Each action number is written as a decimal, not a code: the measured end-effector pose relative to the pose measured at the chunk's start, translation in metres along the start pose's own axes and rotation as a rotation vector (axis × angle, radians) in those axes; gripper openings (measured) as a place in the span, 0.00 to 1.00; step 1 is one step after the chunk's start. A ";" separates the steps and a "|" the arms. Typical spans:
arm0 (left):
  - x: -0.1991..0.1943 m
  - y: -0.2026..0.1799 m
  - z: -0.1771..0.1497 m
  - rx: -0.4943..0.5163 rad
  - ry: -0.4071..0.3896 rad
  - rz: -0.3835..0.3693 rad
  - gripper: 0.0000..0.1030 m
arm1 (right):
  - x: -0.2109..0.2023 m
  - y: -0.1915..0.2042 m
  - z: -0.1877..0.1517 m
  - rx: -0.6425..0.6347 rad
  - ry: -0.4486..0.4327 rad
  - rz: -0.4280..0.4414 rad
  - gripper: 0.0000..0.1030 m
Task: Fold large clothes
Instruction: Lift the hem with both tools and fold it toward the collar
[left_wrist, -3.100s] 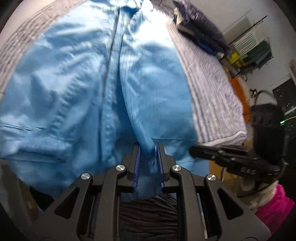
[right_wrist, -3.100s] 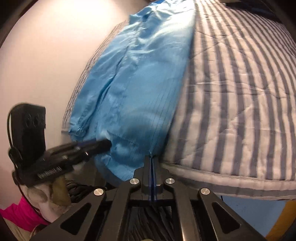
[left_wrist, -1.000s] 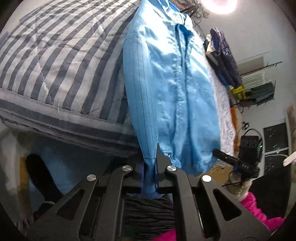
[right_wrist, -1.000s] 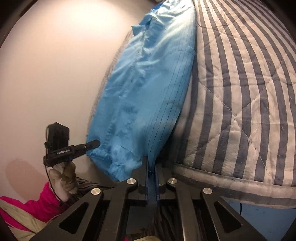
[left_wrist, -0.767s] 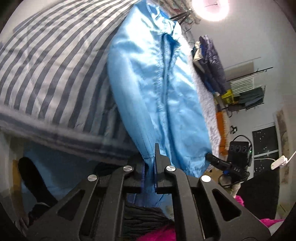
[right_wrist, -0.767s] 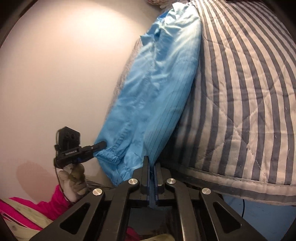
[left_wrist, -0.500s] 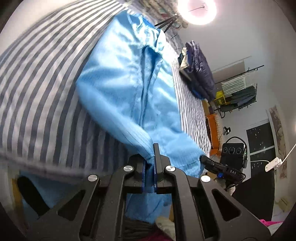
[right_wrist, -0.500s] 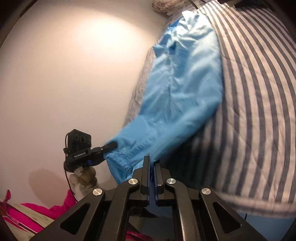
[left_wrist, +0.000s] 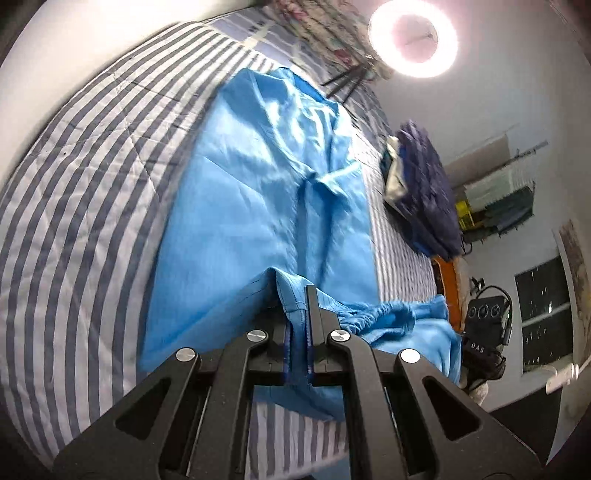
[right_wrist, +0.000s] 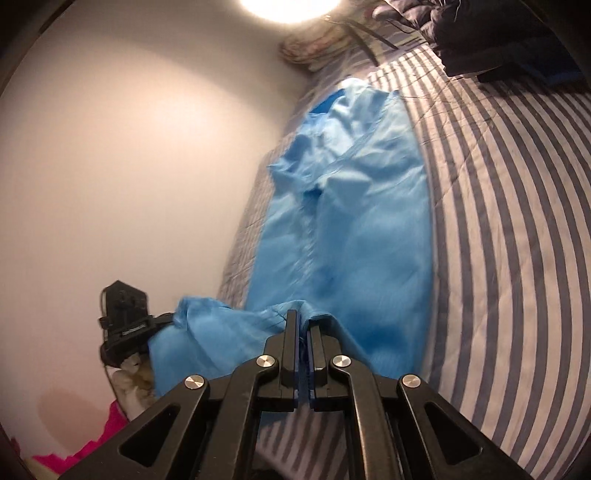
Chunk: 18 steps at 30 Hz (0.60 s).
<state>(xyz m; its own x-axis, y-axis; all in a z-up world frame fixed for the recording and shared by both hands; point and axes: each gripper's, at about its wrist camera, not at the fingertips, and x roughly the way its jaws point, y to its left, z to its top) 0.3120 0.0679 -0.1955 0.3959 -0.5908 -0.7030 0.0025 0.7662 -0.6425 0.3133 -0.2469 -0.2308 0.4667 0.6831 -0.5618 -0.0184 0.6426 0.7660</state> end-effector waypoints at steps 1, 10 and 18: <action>0.007 0.004 0.005 -0.012 0.004 0.006 0.03 | 0.005 -0.003 0.005 0.000 0.003 -0.020 0.01; 0.050 0.039 0.027 -0.080 0.032 0.059 0.03 | 0.038 -0.031 0.030 0.037 0.038 -0.140 0.00; 0.052 0.041 0.034 -0.075 0.046 0.094 0.28 | 0.036 -0.027 0.036 0.007 0.036 -0.150 0.31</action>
<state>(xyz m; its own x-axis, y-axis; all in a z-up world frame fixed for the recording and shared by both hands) 0.3637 0.0766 -0.2481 0.3481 -0.5296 -0.7736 -0.1024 0.7988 -0.5929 0.3629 -0.2521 -0.2606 0.4313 0.5918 -0.6810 0.0551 0.7361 0.6746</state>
